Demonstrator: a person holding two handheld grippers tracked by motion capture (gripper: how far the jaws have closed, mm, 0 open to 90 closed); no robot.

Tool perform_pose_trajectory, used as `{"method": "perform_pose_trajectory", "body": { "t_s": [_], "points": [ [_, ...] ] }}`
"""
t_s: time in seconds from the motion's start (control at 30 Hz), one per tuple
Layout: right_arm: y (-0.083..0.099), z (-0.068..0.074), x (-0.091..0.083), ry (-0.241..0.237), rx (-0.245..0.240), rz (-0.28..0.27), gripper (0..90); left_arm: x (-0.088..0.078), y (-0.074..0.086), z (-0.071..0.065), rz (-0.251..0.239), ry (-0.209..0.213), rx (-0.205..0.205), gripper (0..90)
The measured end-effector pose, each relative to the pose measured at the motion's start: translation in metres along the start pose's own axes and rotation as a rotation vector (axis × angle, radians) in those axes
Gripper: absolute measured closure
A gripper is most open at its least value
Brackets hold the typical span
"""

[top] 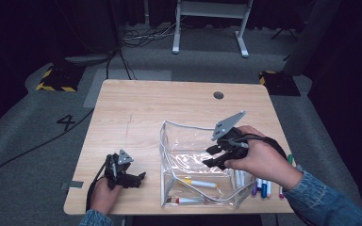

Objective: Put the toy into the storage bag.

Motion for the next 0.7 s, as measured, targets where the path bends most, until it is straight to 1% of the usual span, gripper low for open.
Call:
{"method": "perform_pose_trajectory", "body": {
  "t_s": [0.17, 0.23, 0.33, 0.47, 0.6, 0.63, 0.67, 0.7],
  "points": [
    [0.021, -0.017, -0.028, 0.060, 0.068, -0.050, 55.4, 0.000, 0.000, 0.000, 0.000, 0.000, -0.002, 0.0],
    [0.030, -0.023, -0.038, 0.075, 0.107, -0.069, 54.5, 0.000, 0.000, 0.000, 0.000, 0.000, -0.002, 0.0],
    [0.043, -0.032, -0.051, 0.102, 0.144, -0.092, 53.9, 0.000, 0.000, 0.000, -0.001, 0.000, -0.002, 0.0],
    [0.062, -0.044, -0.064, 0.138, 0.188, -0.104, 53.8, 0.000, 0.000, 0.000, 0.000, 0.000, -0.001, 0.0],
    [0.087, -0.057, -0.074, 0.167, 0.250, -0.104, 53.7, 0.000, 0.000, 0.000, -0.001, -0.001, -0.006, 0.0],
    [0.094, -0.061, -0.077, 0.173, 0.273, -0.099, 53.6, 0.000, 0.000, -0.001, -0.002, -0.001, -0.009, 0.0],
    [0.101, -0.065, -0.079, 0.184, 0.289, -0.100, 53.7, 0.000, 0.000, -0.001, -0.003, -0.001, -0.012, 0.0],
    [0.108, -0.069, -0.082, 0.199, 0.307, -0.101, 53.7, 0.000, 0.000, 0.000, -0.001, -0.002, -0.006, 0.0]
  ]
}}
Point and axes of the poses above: each handheld gripper's, and its own axes: x roughly forward along the jaws, y roughly out of its underside, z roughly to its left, the point moved 3 cm from there along x, roughly forward along the jaws, and after that the axes turned 5 degrees about y, right-handed, at the moved point
